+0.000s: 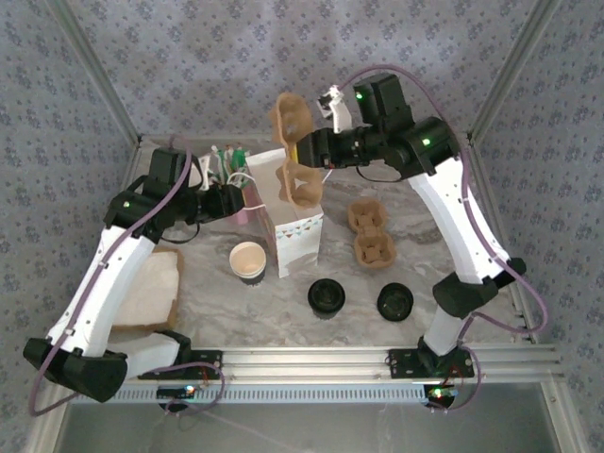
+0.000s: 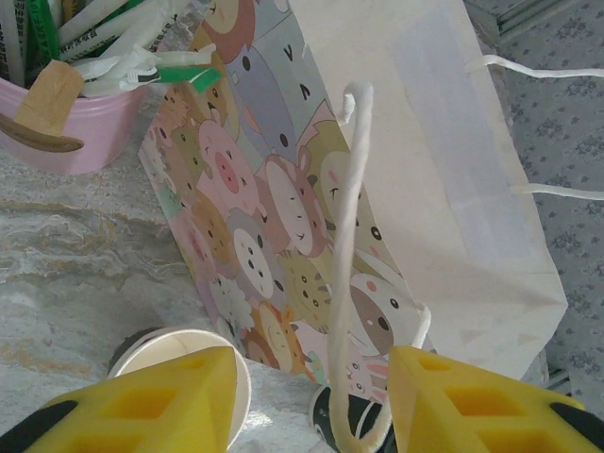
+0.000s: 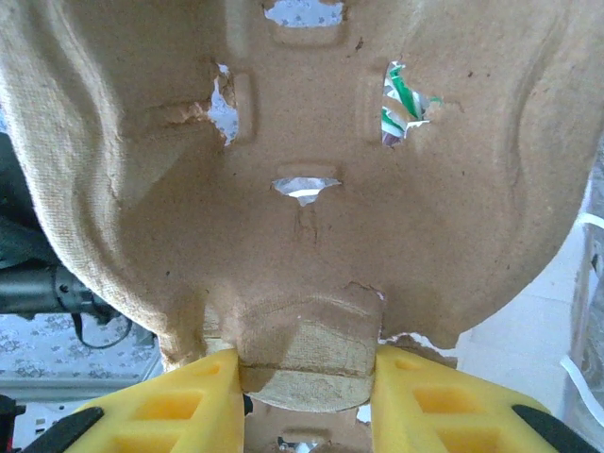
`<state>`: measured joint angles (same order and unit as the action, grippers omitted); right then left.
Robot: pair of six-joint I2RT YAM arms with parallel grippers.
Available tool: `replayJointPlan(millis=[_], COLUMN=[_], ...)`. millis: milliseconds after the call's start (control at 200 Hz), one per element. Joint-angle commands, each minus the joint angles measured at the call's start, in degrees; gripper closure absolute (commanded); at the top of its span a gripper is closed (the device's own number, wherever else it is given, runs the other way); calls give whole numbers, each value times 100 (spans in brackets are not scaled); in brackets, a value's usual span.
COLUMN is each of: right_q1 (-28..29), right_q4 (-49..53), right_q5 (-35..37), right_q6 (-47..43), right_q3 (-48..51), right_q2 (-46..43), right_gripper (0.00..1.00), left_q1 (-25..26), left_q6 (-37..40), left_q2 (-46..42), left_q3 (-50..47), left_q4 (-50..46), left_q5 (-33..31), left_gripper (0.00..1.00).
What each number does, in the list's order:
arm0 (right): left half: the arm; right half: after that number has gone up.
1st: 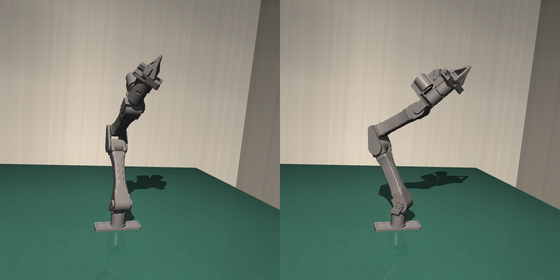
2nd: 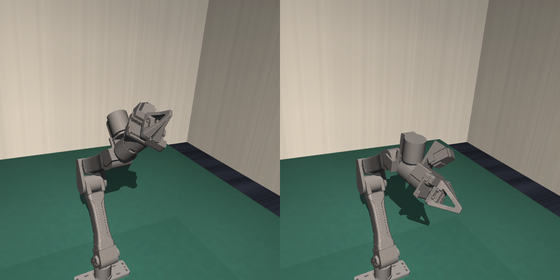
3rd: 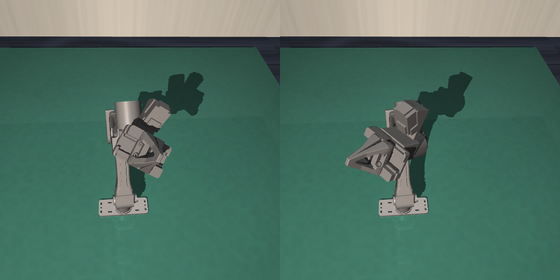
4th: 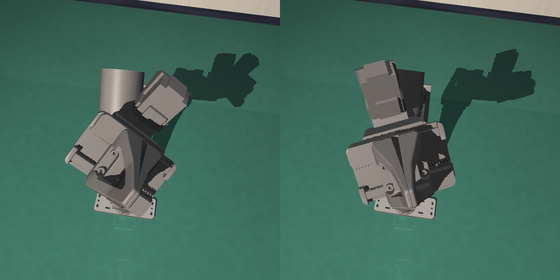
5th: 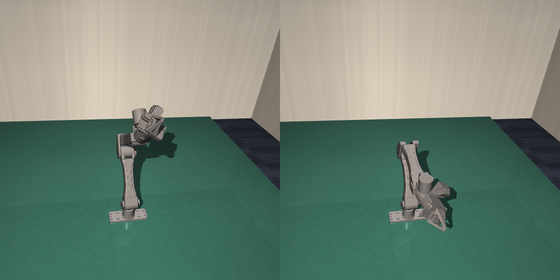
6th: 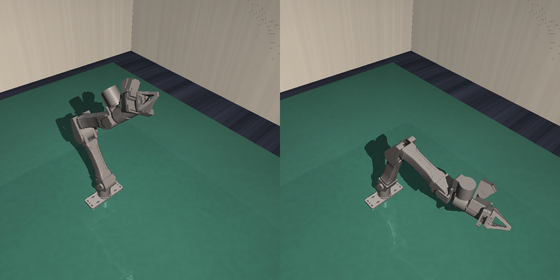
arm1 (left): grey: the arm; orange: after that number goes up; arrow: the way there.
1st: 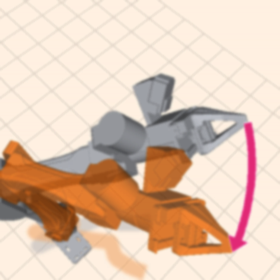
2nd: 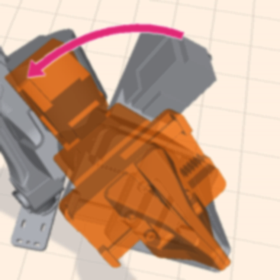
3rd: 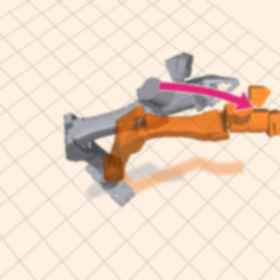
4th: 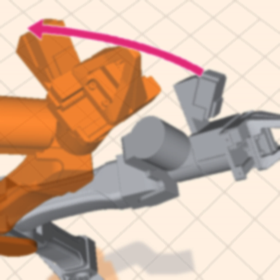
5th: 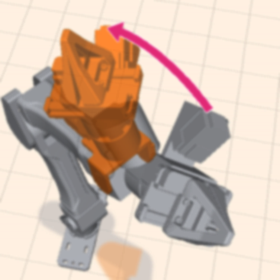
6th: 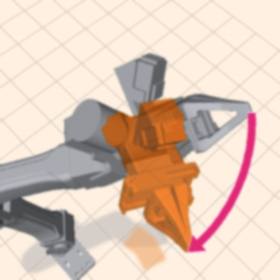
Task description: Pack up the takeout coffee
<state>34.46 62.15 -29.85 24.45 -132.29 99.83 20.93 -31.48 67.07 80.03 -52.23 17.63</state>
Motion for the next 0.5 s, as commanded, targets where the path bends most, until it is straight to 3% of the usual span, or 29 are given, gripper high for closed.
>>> replayJointPlan(millis=[0, 495], right_q1=[76, 107], right_q4=[-63, 226], right_q5=[-67, 238], right_q6=[100, -111], right_q3=[-290, -665], right_q2=[286, 1193], right_gripper=[64, 64], left_q1=[-58, -71], left_q6=[167, 204], left_q2=[-167, -352], left_q3=[-31, -268], left_q4=[134, 248], left_q5=[195, 337], left_gripper=[54, 50])
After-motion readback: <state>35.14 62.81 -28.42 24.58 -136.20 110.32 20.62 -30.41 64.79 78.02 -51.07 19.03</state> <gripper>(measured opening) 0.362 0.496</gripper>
